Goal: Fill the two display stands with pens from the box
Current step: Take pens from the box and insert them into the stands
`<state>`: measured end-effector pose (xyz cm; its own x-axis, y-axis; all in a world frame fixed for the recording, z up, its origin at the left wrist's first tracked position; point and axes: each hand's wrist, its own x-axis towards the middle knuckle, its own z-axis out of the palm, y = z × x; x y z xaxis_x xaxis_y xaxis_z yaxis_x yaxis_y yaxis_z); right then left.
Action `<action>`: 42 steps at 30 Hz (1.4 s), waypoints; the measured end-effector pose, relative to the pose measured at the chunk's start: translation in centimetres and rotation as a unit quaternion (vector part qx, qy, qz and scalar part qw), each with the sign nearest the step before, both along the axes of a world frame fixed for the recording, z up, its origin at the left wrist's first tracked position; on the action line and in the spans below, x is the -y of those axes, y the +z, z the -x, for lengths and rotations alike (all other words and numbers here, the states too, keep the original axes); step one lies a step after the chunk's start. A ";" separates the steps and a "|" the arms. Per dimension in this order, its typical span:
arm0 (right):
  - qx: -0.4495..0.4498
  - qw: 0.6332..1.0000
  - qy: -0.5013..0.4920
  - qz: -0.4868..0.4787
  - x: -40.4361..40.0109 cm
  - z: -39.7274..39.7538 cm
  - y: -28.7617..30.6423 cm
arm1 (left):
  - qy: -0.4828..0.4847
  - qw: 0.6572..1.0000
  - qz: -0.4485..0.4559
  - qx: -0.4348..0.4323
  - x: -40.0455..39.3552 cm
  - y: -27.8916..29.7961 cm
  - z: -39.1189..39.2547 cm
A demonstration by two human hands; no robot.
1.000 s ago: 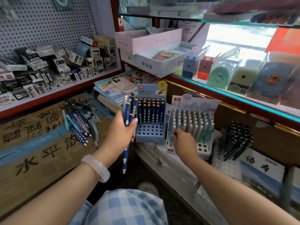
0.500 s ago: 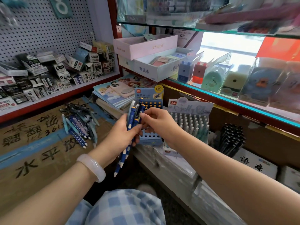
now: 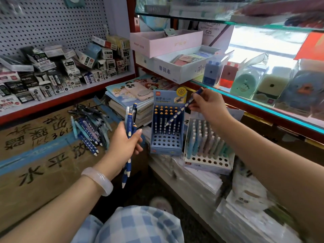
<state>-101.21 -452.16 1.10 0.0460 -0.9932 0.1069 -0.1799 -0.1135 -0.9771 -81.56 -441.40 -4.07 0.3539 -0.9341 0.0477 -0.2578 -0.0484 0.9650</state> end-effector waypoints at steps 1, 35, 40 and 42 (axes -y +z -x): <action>-0.049 0.999 -0.004 0.023 0.6 -0.1 -0.4 | 0.011 1.000 0.011 0.014 0.2 0.0 -0.1; -0.510 0.860 0.014 -0.026 5.2 -3.8 -7.8 | -0.008 0.997 0.026 -0.069 1.6 -1.8 -0.6; -0.413 0.910 -0.041 0.017 3.0 -3.5 -6.4 | -0.005 0.997 0.009 -0.070 1.3 -1.7 -0.8; -0.344 0.937 -0.051 0.045 1.5 -4.2 -5.4 | -0.003 0.997 -0.001 -0.077 1.2 -1.7 -0.7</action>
